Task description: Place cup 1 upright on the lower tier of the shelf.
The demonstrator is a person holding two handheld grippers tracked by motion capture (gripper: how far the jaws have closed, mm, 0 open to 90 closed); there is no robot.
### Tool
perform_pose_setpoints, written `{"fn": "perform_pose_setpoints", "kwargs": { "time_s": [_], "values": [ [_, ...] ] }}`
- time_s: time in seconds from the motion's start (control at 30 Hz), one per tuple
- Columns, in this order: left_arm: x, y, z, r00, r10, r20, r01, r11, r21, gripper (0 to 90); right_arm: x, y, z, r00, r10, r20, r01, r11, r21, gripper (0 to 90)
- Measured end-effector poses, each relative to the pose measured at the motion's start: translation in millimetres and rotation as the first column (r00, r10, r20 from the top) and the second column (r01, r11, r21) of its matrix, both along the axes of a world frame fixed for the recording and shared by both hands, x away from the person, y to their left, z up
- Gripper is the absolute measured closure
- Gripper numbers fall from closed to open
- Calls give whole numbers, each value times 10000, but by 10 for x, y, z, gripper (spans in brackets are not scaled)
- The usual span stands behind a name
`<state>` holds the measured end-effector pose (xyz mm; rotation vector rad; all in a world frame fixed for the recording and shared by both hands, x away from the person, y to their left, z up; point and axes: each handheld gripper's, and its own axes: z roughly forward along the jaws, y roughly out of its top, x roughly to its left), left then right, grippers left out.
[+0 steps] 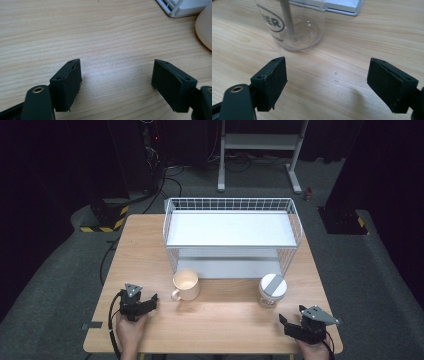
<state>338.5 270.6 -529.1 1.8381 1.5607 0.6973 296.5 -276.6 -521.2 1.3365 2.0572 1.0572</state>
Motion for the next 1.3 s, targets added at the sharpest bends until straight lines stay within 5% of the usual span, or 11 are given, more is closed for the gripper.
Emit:
{"fn": "perform_pose_setpoints", "kwargs": {
  "time_s": [0.57, 1.3],
  "values": [
    [0, 0, 0, 10000, -3, 15, 3, 10000, 19, 240, 21, 233, 69, 9980, 531, 334, -532, 9986, 9, 130],
    [7, 2, 2, 10000, -39, -25, 39, 10000, 16, 238, 366, 468, 120, 9967, 523, 620, -516, 9986, -121, 99]
  ]
}}
